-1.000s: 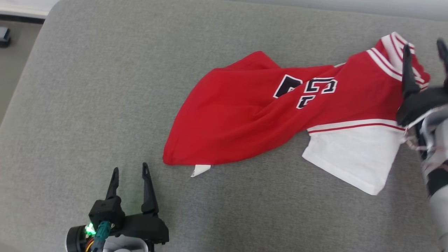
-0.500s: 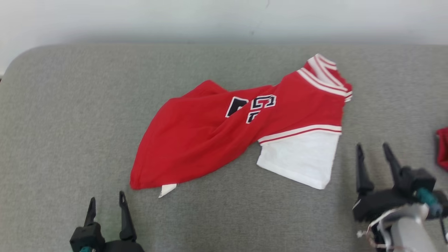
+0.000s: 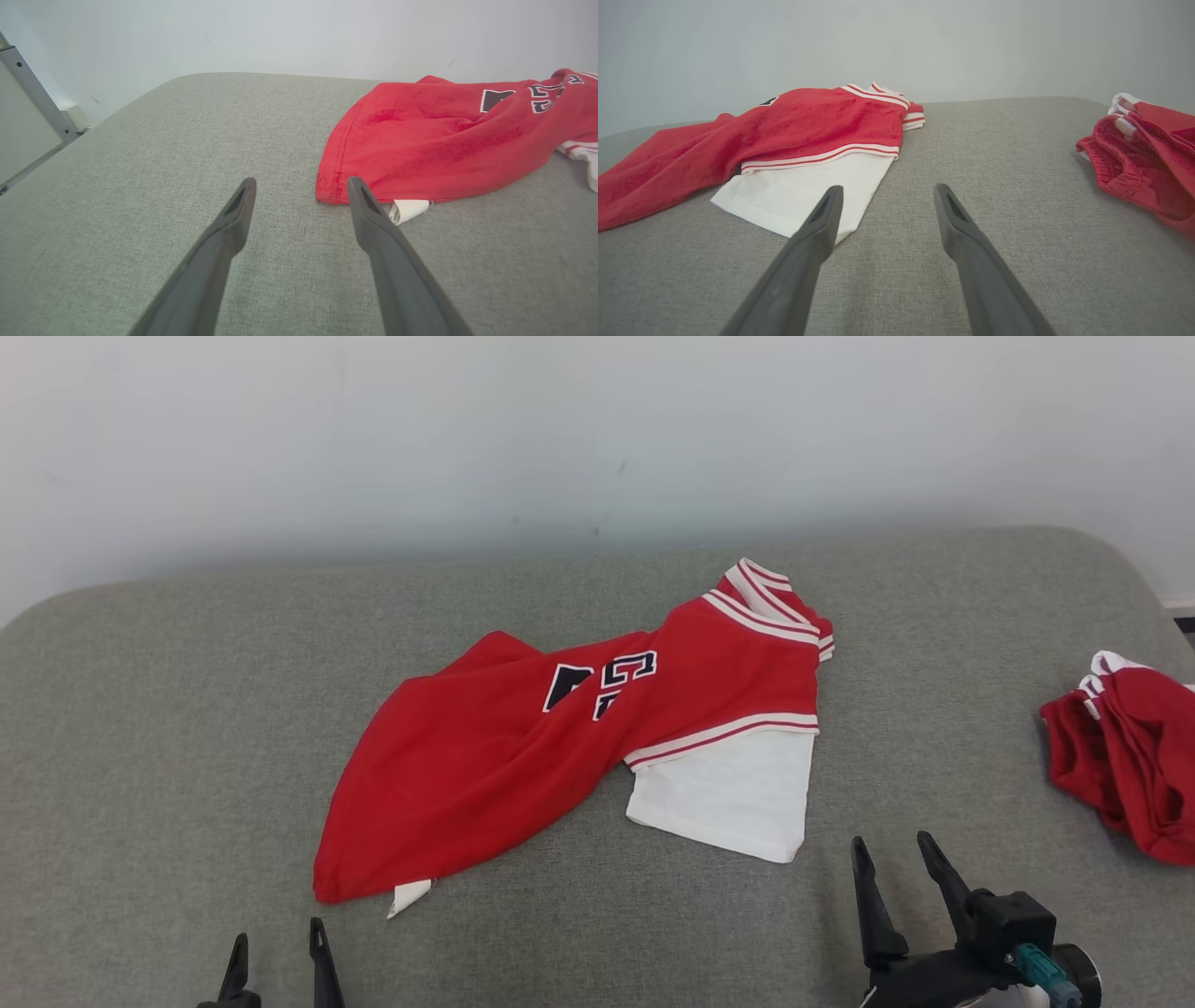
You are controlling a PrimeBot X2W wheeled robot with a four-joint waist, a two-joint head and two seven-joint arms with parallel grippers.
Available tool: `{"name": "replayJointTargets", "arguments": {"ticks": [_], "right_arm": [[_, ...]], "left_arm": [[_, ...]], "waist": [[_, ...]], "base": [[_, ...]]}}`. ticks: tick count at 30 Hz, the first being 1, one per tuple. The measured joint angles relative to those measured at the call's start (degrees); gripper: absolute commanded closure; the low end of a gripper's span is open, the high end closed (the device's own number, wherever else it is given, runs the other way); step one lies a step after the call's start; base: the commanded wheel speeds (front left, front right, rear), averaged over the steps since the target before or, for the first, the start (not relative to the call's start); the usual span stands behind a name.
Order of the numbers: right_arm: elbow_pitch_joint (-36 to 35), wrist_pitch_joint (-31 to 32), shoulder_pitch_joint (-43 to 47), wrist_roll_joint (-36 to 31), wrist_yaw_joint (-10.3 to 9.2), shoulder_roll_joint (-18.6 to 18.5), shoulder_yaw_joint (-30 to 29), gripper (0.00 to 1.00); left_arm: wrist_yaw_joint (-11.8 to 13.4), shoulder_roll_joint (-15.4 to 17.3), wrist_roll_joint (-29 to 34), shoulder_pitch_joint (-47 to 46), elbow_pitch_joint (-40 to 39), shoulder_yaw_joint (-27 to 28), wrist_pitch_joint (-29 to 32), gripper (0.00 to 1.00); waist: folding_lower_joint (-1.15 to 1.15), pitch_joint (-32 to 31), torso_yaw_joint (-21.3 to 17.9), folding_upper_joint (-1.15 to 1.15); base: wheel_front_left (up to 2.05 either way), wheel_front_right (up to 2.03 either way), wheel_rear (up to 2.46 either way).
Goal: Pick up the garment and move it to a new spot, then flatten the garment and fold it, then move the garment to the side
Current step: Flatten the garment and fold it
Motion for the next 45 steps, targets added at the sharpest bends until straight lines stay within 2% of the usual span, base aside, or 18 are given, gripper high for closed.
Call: {"name": "replayJointTargets", "arguments": {"ticks": [14,21,36,45], "right_arm": [[-0.8,0.0,1.0,0.0,0.00,1.3,1.8,0.00],[-0.7,0.0,1.0,0.6,0.00,1.4,2.9,0.00],[3.4,0.0,-4.0,1.5,0.00,1.4,7.1,0.00],[7.9,0.0,-7.8,2.8,0.00,0.8,6.1,0.00]], "left_arm": [[-2.0,0.1,2.1,2.6,-0.1,1.8,0.0,0.00],[-2.0,0.0,1.7,2.5,-0.2,1.8,0.0,0.00],[-0.5,0.0,0.0,-1.1,-1.3,-2.9,0.0,0.00],[0.6,0.0,-0.5,-4.0,-1.6,-6.6,0.0,0.00]], "waist": [[0.01,-3.8,-3.2,0.00],[0.01,-3.4,-3.3,0.01],[0.02,3.2,-1.8,0.01],[0.02,8.6,0.0,0.02]], "base": [[0.00,0.00,0.00],[0.00,0.00,0.00],[0.00,0.00,0.00],[0.00,0.00,0.00]]}}
